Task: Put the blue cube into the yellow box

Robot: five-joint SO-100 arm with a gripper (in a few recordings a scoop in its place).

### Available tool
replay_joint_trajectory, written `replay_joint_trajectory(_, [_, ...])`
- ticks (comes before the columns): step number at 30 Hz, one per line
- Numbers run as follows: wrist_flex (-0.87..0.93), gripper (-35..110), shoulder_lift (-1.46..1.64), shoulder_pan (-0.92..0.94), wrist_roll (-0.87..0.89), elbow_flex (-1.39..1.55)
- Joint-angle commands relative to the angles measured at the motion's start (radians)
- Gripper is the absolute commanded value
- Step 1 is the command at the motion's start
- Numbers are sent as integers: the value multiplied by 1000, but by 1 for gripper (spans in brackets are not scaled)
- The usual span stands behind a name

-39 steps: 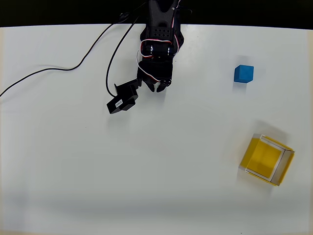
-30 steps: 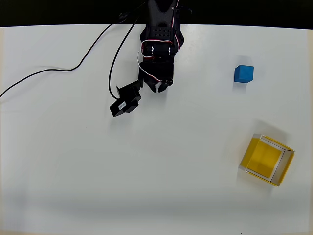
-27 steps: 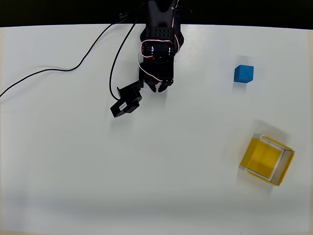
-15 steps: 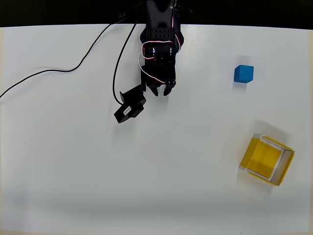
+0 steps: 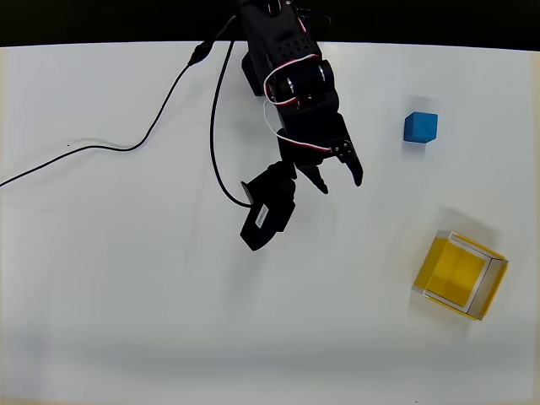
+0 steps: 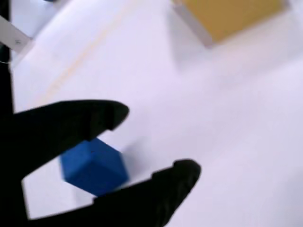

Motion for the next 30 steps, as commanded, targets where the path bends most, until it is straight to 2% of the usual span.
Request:
replay_joint_trajectory(1, [97,39,-75,-143,52,-282])
replay_joint_trajectory(6, [189,46,-213,-307,141,-388])
replay_joint_trajectory(11, [279,48,-351,-486,156,-408])
replay_joint_trajectory(17, [299,49,-483,-657,140,-383])
replay_joint_trajectory(22, [229,49,-526,-756,137,-299])
replay_joint_trajectory(30, [72,49,-571,-765,95,-172])
